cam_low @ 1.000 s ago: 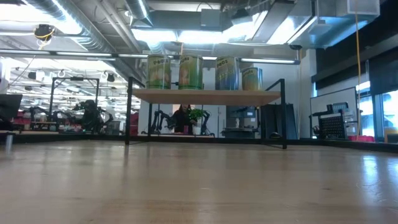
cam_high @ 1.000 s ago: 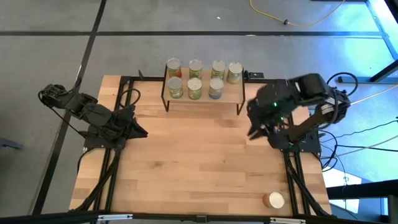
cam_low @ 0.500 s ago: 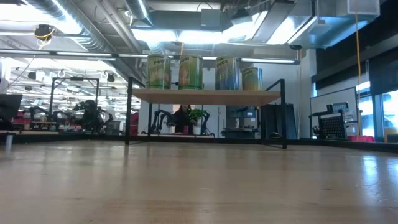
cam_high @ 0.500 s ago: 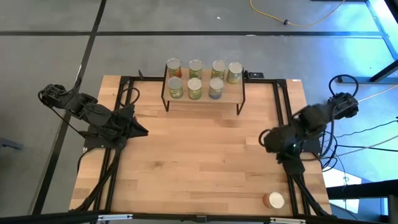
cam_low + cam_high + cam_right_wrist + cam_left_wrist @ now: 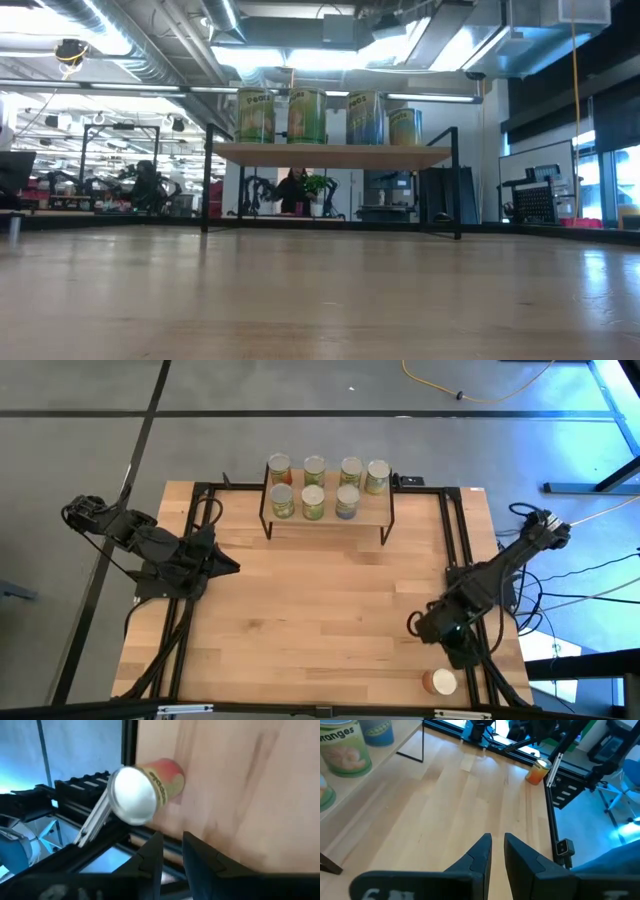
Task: Pick and place cans onto a shelf
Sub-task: Put the canned pineapples on the shelf
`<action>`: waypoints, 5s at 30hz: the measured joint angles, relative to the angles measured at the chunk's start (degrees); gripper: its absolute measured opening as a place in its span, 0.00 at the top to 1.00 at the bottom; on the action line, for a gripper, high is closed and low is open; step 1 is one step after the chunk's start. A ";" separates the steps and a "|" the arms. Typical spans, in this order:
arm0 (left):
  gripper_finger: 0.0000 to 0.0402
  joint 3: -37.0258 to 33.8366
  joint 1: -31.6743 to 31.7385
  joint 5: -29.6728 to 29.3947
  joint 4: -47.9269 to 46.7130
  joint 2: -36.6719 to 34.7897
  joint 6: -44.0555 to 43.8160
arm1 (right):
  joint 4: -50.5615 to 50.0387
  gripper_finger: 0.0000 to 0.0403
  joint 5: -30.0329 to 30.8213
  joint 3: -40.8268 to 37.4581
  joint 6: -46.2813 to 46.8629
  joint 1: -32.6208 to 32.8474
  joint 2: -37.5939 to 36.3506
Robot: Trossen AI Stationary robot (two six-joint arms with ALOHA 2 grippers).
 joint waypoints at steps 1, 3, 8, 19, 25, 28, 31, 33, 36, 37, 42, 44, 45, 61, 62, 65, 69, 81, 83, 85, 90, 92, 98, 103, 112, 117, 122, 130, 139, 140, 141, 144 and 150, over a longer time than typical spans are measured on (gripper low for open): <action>0.89 -0.02 0.00 0.00 0.00 0.00 -0.32 | 1.76 0.82 0.00 -1.62 0.71 0.54 0.00; 0.89 -0.02 0.00 0.00 0.00 0.00 -0.50 | 4.58 0.82 -0.05 -4.36 1.98 1.62 0.00; 0.89 -0.02 0.00 0.00 0.00 0.00 -0.51 | 12.38 0.82 -1.57 -8.97 2.90 4.09 0.00; 0.89 -0.01 0.00 -0.01 0.00 0.00 -0.51 | 19.46 0.82 -1.35 -12.09 5.78 5.32 0.00; 0.89 0.00 0.00 0.00 0.00 0.00 -0.51 | 21.98 0.82 -0.87 -12.11 8.55 5.60 0.00; 0.89 -0.01 0.00 0.00 0.00 0.00 -0.51 | 22.63 0.82 -0.85 -12.11 8.68 5.72 0.13; 0.89 -0.02 0.00 0.00 0.00 0.00 -0.51 | 22.59 0.82 -0.81 -12.11 8.66 5.74 1.08; 0.89 -0.01 0.00 0.00 0.02 0.00 -0.51 | 22.56 0.82 -0.83 -12.11 8.66 5.74 2.03; 0.89 -0.01 0.00 0.00 0.01 0.00 -0.51 | 22.54 0.82 -0.72 -12.11 8.51 5.74 3.52; 0.89 -0.01 0.00 0.01 0.00 0.00 -0.51 | 22.58 0.82 -0.73 -12.11 8.53 5.74 3.98; 0.89 -0.02 0.00 0.09 0.00 0.00 -0.49 | 23.02 0.82 -1.72 -11.92 8.47 5.72 5.98; 0.89 -0.02 0.00 0.11 0.01 0.00 -0.50 | 23.15 0.82 -2.01 -11.83 8.58 5.72 6.69; 0.89 -0.01 0.00 0.12 0.00 0.00 -0.49 | 23.14 0.82 -1.97 -11.83 8.71 5.72 6.87; 0.89 -0.02 0.00 0.24 0.02 0.00 -0.49 | 22.44 0.99 0.70 -11.50 10.37 5.76 7.08; 0.89 -0.01 0.01 0.24 0.01 0.00 -0.49 | 22.18 0.99 1.39 -11.18 10.30 5.76 7.11; 0.89 -0.02 0.00 0.24 0.02 0.00 -0.49 | 20.78 1.00 4.80 -9.33 8.85 5.74 7.32; 0.89 -0.02 0.02 0.22 0.00 -0.01 -0.49 | 15.40 1.00 10.86 -6.49 7.33 5.69 7.65; 0.89 0.00 0.01 0.23 0.00 -0.02 -0.21 | 9.28 1.00 13.47 -1.86 6.63 5.51 7.48; 0.89 0.00 0.00 0.22 0.00 -0.02 -0.12 | 8.09 1.00 14.35 -0.67 5.61 5.38 7.45; 0.89 -0.01 0.01 0.23 0.00 -0.02 -0.10 | 6.77 1.00 14.59 0.09 5.30 4.80 7.41; 0.89 -0.02 0.01 0.22 0.00 -0.02 -0.09 | 4.06 1.00 15.39 1.93 3.31 2.63 7.37; 0.89 -0.02 0.01 0.25 0.00 -0.02 -0.08 | 3.67 1.00 16.28 2.63 1.57 1.51 7.37; 0.89 -0.01 0.02 0.63 -0.01 -0.02 -0.05 | 2.25 1.00 20.17 4.67 -3.72 -4.49 7.34; 0.89 -0.02 0.01 0.66 -0.02 -0.02 0.05 | 2.91 1.00 23.72 6.11 -7.93 -12.58 7.34; 0.89 -0.01 0.01 2.31 -0.04 -0.02 0.05 | 9.14 1.00 22.82 7.78 -11.11 -27.41 7.30; 0.89 -0.01 0.02 3.53 -0.04 -0.01 0.05 | 10.41 1.00 17.81 7.78 -11.11 -31.88 8.25; 0.89 0.00 0.02 3.54 -0.11 -0.02 0.05 | 10.53 1.00 16.49 7.78 -13.35 -32.51 12.51; 0.89 -0.01 0.01 3.68 -0.20 -0.02 0.05 | 11.36 1.00 17.29 7.70 -15.73 -32.48 16.73; 0.89 -0.01 0.01 3.68 -0.22 -0.02 1.25 | 11.32 0.94 18.14 7.82 -16.79 -32.50 16.55; 0.89 0.00 0.02 3.67 -0.22 -0.02 1.34 | 11.33 0.93 18.12 7.82 -16.77 -32.49 16.55; 0.89 -0.02 0.02 3.67 -0.22 -0.02 1.37 | 11.32 0.93 18.12 7.82 -16.63 -32.50 16.55; 0.89 -0.01 0.02 3.41 -0.22 -0.02 1.35 | 11.35 0.90 18.14 7.82 -15.56 -32.51 16.34; 0.89 0.00 0.01 3.26 -0.22 -0.02 1.45 | 9.06 0.84 18.13 10.63 -15.37 -32.51 16.13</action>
